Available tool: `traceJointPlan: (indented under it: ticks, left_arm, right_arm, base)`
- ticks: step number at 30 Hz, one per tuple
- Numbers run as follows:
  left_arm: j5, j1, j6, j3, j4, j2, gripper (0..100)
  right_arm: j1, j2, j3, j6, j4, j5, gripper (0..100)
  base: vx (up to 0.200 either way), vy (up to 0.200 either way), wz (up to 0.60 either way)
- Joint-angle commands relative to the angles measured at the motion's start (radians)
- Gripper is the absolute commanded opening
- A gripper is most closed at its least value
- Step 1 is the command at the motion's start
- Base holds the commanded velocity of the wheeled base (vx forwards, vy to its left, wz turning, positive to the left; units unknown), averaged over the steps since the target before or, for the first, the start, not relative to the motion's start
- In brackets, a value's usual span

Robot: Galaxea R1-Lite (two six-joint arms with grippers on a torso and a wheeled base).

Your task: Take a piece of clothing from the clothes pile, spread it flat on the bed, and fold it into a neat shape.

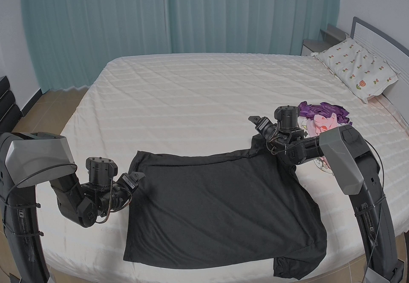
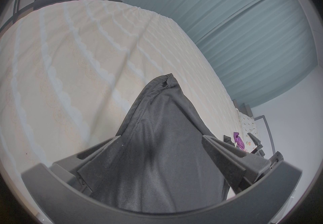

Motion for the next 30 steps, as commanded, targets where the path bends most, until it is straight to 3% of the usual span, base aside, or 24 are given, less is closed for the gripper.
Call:
traceJointPlan:
  ticks: [1,7,18,23,30]
  left_arm:
    - [0.001,0.0,0.0,0.001,0.0,0.002,100]
    - [0.001,-0.002,0.0,0.004,0.0,0.002,100]
    - [0.001,-0.005,0.001,0.009,0.0,0.0,100]
    - [0.001,-0.005,0.001,0.009,0.0,0.002,100]
    - [0.001,-0.005,0.0,0.009,0.0,0.0,100]
  right_arm:
    - [-0.008,-0.052,0.106,-0.032,0.005,0.002,100]
    - [-0.027,-0.061,0.185,-0.108,0.008,0.004,100]
    - [-0.017,0.002,0.125,-0.108,0.081,0.004,100]
    - [0.0,0.071,-0.061,-0.049,0.087,0.016,100]
    - [0.032,0.015,-0.064,0.014,-0.012,0.096,100]
  base:
    - [0.0,0.0,0.0]
    - [0.0,0.0,0.0]
    - [0.0,0.0,0.0]
    - [0.0,0.0,0.0]
    - [0.0,0.0,0.0]
